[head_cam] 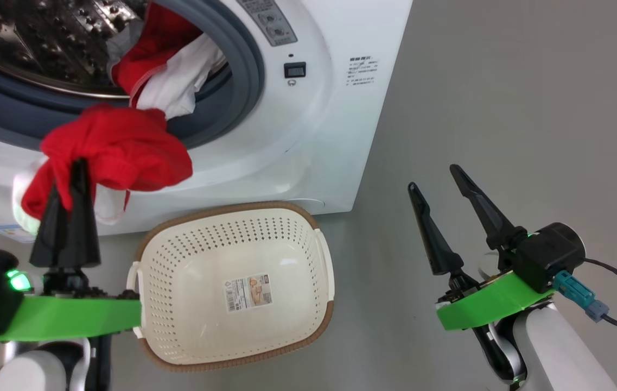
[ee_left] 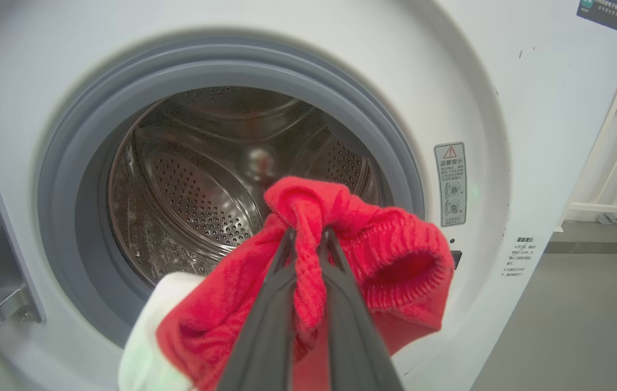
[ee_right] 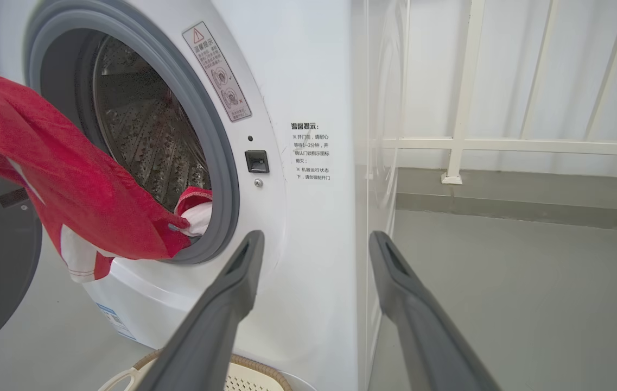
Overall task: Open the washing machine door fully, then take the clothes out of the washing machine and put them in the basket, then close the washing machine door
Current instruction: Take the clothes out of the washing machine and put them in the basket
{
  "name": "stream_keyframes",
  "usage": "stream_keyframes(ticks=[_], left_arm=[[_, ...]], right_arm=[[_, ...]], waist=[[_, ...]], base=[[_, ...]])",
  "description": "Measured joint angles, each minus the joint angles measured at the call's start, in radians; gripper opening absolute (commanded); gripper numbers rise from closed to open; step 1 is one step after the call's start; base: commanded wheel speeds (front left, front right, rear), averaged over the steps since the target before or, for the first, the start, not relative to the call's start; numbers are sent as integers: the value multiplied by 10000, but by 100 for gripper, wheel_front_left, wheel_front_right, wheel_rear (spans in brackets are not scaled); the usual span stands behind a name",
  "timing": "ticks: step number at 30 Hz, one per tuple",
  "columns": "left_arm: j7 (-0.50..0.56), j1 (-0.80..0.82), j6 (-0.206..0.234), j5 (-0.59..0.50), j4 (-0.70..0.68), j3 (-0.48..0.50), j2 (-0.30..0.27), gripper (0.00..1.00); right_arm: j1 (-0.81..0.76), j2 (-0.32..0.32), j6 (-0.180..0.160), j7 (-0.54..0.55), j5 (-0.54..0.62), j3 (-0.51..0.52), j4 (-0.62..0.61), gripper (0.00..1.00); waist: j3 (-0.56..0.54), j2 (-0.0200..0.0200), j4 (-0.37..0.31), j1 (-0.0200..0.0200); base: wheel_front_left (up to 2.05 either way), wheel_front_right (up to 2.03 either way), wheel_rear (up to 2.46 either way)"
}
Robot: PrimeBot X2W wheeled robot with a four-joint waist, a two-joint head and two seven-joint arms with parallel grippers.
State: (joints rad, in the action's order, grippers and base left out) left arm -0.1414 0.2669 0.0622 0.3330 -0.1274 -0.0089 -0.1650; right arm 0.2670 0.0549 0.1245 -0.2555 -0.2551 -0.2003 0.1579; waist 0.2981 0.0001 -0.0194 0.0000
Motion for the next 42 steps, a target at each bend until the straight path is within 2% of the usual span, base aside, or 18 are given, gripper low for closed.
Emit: stream_keyframes(ticks=[6,13,19,33,42], left_arm=[[4,-201,-232,558,794,-270,303,0],[-236,-39,-761,1110,2924,-514,610,0],[-631,1212,-1407,2186,5471,-543,1003,0],[-894,3299,-1787,2215,10015,-1256,1147,0],[-844,4419,-1873,2646,11720,-2105,1166,0]], right_arm=[[1,2,0,0,0,-46,-33,100],[51,2,0,0,0,-63,-56,100],[192,2,0,0,-192,-125,-8,100],[598,8,0,0,-286,-184,21,100],[931,13,0,0,-288,-368,27,100]], waist=[[224,0,35,0],[674,0,78,1],[1095,0,134,0],[1917,0,-42,0],[2685,0,-265,0]], base=[[0,0,0],[0,0,0],[0,0,0],[0,0,0],[0,0,0]])
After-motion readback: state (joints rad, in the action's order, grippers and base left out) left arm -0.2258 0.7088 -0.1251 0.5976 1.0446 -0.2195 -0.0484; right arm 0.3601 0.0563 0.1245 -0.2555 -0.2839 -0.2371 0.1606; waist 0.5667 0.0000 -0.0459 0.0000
